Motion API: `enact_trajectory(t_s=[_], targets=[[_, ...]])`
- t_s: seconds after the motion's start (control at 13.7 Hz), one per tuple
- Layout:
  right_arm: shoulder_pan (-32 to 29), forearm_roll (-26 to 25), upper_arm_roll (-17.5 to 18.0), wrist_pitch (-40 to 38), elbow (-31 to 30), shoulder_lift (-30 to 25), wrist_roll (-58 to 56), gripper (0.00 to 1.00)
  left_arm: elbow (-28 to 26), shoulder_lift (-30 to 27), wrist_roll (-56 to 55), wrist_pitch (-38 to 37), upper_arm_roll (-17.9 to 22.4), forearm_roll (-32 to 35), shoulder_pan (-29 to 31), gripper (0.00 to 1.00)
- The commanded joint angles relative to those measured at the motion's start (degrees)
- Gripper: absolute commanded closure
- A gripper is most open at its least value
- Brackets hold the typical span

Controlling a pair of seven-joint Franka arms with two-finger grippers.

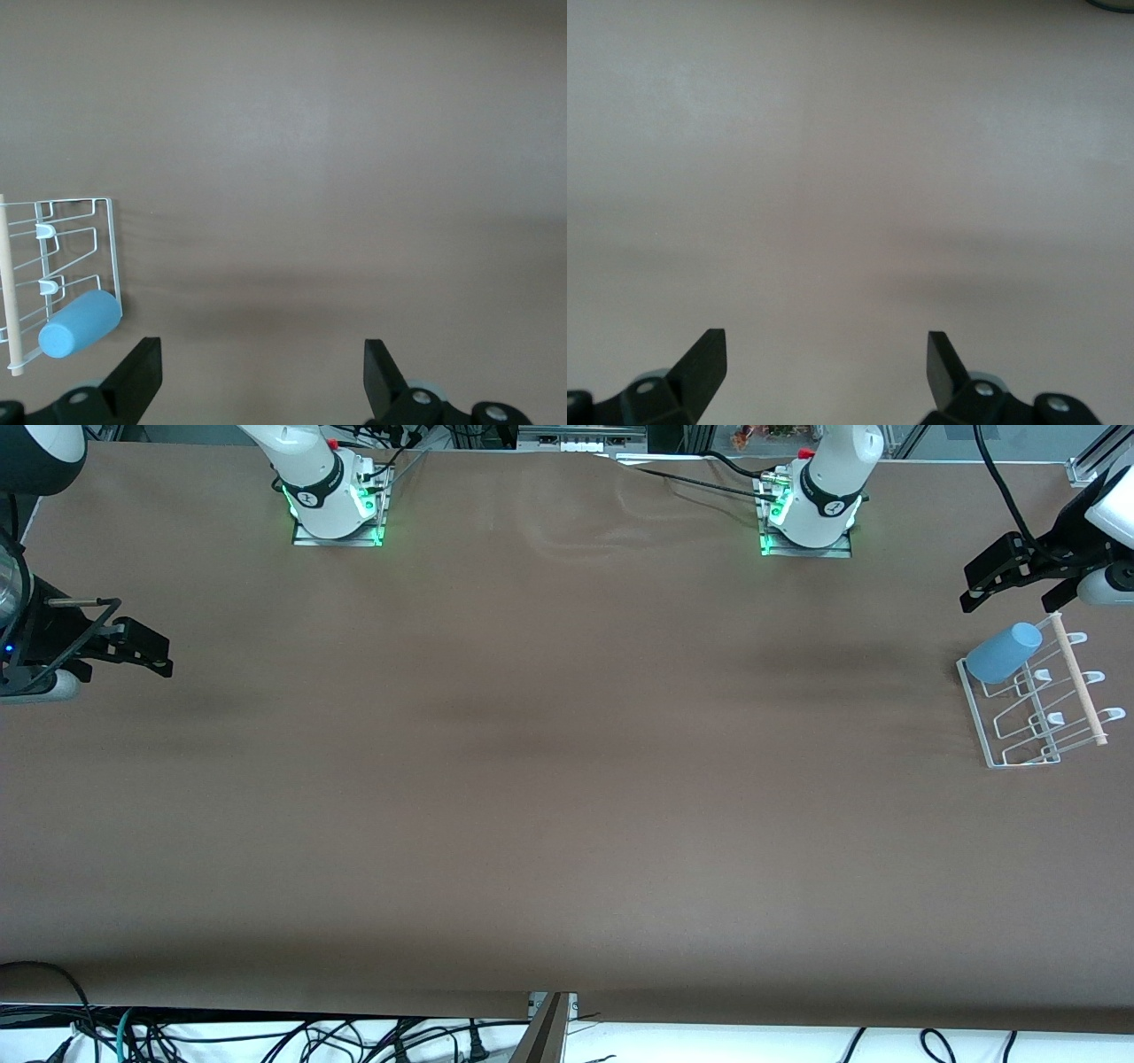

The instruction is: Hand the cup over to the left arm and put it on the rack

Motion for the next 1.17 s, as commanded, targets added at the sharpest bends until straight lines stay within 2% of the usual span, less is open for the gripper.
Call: enact_trajectory(t_s=[0.0, 0.29, 1.1], targets=[[-0.3, 0.8, 0.2, -0.2, 1.0, 0.3, 0.0, 0.0, 1.1, 0.5, -0.7, -0.9, -0.1, 0.0, -0.2, 0.0], [-0.3, 0.9, 0.2, -0.2, 1.0, 0.3, 0.0, 0.0, 0.9, 0.8, -0.7, -0.9, -0.8, 2.0, -0.3, 0.0], [-0.3, 0.9, 0.2, -0.2, 1.0, 0.3, 0.0, 0.0, 1.3, 2.0, -1.4, -0.3, -1.0, 2.1, 0.0, 0.0]])
